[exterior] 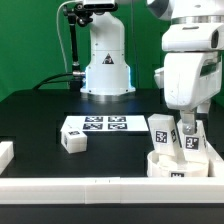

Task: Assemble stool

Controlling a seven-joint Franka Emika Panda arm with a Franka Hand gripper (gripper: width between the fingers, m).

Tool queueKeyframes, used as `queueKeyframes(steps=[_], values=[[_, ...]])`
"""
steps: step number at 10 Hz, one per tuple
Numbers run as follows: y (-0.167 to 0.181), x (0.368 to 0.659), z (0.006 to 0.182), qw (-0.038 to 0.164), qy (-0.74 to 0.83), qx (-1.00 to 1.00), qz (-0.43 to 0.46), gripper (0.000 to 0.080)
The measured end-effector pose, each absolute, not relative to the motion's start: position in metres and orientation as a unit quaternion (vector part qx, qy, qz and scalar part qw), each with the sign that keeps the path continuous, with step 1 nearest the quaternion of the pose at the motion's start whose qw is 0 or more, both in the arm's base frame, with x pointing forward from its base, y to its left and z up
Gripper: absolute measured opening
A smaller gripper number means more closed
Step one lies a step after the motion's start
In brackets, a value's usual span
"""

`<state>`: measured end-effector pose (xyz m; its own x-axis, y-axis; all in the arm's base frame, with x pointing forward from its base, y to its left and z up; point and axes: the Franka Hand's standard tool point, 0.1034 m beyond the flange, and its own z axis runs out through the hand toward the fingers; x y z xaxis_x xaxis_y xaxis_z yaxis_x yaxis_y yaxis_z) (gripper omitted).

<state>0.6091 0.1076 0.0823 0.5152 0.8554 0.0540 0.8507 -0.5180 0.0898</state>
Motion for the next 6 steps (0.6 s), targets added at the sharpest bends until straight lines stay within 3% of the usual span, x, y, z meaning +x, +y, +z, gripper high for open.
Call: queueKeyframes(steps=[1,2,3,6], values=[[0.1072,0.6093,0.0822,0.026,0.49,0.87,0.046,0.0405],[0.1067,0.6094,0.0822,0.026,0.489,0.87,0.046,0.0405],[0.1063,0.6095,0.0822,0.026,0.485,0.873,0.046,0.0334],[0.1059,0.6095,0.0821,0.023,0.441,0.896,0.047,0.0334]])
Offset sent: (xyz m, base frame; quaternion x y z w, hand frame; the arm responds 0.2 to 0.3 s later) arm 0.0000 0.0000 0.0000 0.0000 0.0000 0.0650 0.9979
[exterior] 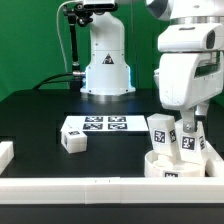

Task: Assemble stool

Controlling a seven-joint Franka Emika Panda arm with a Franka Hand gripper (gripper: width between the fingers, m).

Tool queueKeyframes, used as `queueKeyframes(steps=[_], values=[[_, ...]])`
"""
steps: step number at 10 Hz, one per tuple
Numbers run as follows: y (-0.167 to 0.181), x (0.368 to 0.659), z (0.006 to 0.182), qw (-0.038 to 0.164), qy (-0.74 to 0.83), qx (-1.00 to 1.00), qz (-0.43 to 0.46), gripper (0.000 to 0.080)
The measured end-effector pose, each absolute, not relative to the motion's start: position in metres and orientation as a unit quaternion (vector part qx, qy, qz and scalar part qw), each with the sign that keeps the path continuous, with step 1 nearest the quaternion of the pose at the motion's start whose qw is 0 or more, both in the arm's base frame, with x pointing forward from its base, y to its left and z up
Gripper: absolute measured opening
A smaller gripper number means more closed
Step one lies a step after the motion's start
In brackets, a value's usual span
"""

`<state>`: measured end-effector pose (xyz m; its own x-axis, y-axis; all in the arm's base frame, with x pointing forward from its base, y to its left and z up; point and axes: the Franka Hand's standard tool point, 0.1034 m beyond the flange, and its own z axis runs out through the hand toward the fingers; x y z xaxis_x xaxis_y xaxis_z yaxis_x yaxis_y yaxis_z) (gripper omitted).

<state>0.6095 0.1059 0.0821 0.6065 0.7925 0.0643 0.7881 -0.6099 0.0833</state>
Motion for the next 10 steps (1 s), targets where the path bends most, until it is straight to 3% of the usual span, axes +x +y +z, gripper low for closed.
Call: queueKeyframes(steps=[10], values=[[0.118,0.608,0.08,-0.002,-0.007,0.998,0.061,0.0337]])
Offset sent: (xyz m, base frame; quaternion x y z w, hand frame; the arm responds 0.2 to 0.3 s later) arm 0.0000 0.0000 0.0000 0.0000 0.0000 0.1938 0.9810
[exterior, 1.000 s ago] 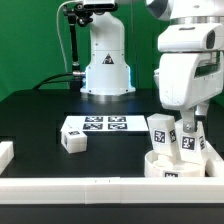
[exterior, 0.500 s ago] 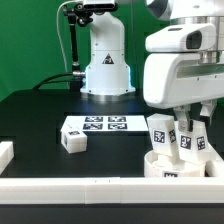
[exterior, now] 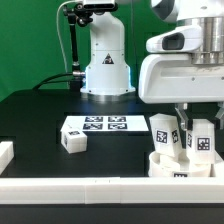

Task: Assemble stool

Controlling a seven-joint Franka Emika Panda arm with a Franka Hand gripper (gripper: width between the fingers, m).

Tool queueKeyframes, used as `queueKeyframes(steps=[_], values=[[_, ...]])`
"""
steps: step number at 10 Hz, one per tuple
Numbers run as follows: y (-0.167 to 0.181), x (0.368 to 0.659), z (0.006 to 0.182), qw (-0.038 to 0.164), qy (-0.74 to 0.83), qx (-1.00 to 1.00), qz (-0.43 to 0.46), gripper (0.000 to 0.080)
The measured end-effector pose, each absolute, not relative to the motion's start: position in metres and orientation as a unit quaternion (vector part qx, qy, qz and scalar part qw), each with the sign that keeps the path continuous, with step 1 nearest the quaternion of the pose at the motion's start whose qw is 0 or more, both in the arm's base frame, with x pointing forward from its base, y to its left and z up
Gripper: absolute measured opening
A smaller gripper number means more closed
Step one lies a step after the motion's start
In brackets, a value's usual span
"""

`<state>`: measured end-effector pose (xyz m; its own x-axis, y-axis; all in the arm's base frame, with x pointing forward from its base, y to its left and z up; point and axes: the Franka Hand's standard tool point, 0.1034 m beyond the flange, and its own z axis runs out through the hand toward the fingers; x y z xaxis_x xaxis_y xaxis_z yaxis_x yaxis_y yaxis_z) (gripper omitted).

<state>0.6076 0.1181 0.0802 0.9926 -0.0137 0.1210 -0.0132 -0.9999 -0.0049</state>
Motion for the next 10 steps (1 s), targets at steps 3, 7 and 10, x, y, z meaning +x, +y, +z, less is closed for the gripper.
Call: queueKeyframes(steps=[3,7,10], values=[[0.1153,0.6072,0.0799,0.014,0.187,-0.98,-0.06,0.0337],[0.1192,0.6077,0.0805,0.037,0.355,-0.933,-0.053,0.0337],[0.12,0.6074,0.0803,0.047,0.424,-0.903,-0.046,0.0337]])
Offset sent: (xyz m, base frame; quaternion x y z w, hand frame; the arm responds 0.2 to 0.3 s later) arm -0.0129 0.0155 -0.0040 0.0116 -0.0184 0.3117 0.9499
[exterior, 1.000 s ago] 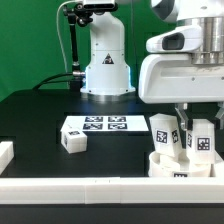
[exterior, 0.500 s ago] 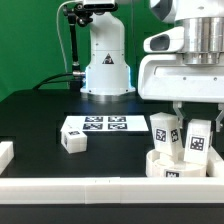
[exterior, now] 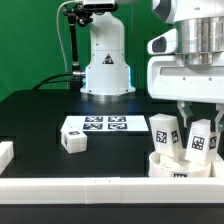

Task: Assemble stool

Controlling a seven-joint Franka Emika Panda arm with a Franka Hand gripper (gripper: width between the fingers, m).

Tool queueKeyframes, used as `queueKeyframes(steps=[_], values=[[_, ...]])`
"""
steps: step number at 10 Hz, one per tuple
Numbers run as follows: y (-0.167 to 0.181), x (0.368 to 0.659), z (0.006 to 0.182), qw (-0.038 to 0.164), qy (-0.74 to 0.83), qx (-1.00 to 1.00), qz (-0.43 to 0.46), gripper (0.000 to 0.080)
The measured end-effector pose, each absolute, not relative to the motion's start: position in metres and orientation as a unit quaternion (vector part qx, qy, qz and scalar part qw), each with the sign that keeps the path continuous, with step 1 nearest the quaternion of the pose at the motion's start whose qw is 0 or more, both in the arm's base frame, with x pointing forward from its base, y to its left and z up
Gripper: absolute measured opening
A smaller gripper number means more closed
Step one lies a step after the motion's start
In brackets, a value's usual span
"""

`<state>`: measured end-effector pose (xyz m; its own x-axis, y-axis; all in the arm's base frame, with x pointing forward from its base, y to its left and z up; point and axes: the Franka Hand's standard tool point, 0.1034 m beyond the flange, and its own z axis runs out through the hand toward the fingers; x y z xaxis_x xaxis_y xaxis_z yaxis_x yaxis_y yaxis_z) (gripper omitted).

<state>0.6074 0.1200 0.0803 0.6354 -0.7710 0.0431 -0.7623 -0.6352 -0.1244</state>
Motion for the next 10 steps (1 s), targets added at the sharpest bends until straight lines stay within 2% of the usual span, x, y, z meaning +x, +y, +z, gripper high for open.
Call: queueKeyframes(steps=[10], values=[[0.1229,0.6095,0.081,0.104,0.748,-0.656,-0.003,0.0337]])
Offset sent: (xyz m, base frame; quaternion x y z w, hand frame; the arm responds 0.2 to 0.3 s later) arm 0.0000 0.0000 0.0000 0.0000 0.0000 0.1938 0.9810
